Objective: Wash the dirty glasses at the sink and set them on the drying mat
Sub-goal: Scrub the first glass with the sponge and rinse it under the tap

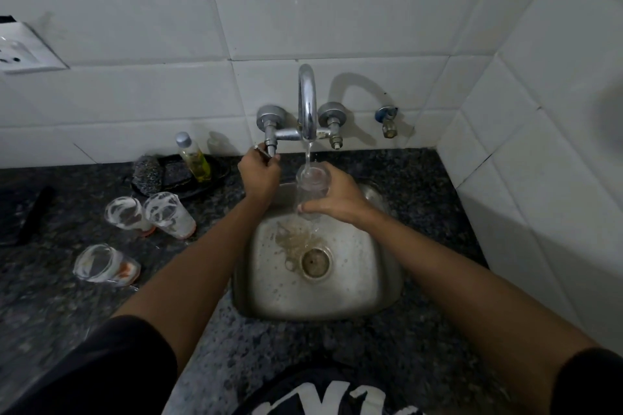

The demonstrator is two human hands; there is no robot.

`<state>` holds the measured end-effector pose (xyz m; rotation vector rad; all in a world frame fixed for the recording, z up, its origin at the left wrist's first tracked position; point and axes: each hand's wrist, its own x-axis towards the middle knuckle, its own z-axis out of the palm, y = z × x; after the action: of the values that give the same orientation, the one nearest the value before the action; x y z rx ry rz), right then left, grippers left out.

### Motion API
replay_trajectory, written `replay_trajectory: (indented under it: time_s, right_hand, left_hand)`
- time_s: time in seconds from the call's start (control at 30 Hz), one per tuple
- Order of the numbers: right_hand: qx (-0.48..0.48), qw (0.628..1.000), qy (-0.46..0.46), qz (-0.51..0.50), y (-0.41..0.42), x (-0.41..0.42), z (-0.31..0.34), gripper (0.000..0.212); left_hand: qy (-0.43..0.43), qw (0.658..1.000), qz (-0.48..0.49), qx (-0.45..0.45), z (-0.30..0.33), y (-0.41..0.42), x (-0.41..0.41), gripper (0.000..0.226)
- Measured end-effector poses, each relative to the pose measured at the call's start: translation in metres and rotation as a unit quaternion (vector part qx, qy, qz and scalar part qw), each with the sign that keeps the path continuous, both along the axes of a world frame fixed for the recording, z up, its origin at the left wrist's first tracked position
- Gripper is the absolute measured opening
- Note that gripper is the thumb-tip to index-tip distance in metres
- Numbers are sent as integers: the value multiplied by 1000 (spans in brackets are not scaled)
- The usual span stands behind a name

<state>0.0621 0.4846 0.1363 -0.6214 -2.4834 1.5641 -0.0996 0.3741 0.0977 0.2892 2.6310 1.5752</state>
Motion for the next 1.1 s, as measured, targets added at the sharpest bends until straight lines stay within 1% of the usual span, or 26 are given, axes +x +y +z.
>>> replay_trajectory:
  time_s: [0.13, 0.27, 0.47, 0.57, 0.67, 0.73, 0.83, 0.9, 0.97, 1.1]
  right_hand:
    - [18, 1000, 6, 1, 1, -1, 4, 67]
    - [32, 999, 11, -2, 1, -2, 8, 65]
    - [33, 999, 21, -7, 1, 0, 15, 67]
    - [36, 999, 28, -11, 1, -1, 21, 71]
    - [30, 999, 42, -13, 1, -2, 30, 78]
    - [23, 998, 49, -22, 1, -4, 33, 77]
    - [30, 999, 37, -22, 1, -3, 33, 79]
    - [39, 999, 20, -12, 0, -1, 29, 81]
    - [52, 998, 14, -9, -4, 3, 24, 78]
    - [70, 994, 58, -56, -14, 9, 23, 75]
  left_hand:
    - [40, 996, -33, -66, 5, -4, 2, 20]
    - [72, 984, -74, -147, 15, -6, 9, 25]
    - [86, 973, -101, -188, 24, -9, 13, 25]
    - [95, 971, -117, -187, 26, -16, 12, 22]
    - [129, 965, -132, -187, 24, -29, 11, 16]
    - [149, 966, -131, -165, 25, -40, 17, 19]
    - [145, 972, -136, -126, 26, -55, 29, 28]
    - [152, 970, -145, -121, 25, -65, 34, 33]
    - [152, 969, -152, -125, 24, -75, 39, 37]
    - [147, 971, -146, -123, 27, -86, 49, 43]
